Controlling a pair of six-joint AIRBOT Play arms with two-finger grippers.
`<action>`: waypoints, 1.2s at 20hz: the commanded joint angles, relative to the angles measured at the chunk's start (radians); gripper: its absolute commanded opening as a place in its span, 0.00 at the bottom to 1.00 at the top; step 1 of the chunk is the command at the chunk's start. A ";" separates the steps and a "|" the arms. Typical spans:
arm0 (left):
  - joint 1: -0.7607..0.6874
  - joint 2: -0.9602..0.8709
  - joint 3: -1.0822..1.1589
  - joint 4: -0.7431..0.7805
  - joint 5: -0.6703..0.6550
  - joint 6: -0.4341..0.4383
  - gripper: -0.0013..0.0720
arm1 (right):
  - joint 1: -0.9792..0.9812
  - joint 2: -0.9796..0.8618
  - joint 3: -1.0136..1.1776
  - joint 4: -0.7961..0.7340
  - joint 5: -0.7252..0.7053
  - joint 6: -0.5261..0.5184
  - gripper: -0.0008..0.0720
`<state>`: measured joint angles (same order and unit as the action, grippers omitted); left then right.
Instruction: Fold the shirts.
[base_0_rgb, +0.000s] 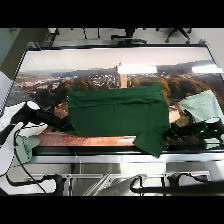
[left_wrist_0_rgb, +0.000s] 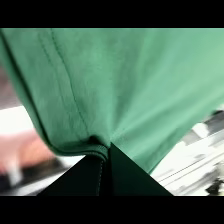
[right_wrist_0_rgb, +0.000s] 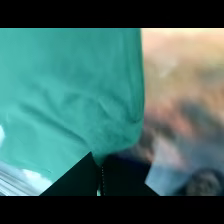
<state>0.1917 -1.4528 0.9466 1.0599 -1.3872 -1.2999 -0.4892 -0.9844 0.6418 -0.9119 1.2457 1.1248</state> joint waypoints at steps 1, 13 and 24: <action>0.047 0.109 0.000 0.206 -0.096 -0.089 0.03 | -0.002 0.176 -0.007 -0.287 0.060 0.293 0.04; 0.015 0.052 0.223 0.192 -0.028 -0.088 0.03 | 0.008 0.143 0.227 0.415 -0.120 -0.135 0.04; -0.054 -0.394 0.637 0.168 0.001 -0.090 0.04 | 0.219 -0.349 0.369 0.509 -0.385 -0.327 0.04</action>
<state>0.1436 -1.7473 1.4929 1.2377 -1.3678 -1.3880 -0.2993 -1.2339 0.9798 -0.4198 0.9115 0.8425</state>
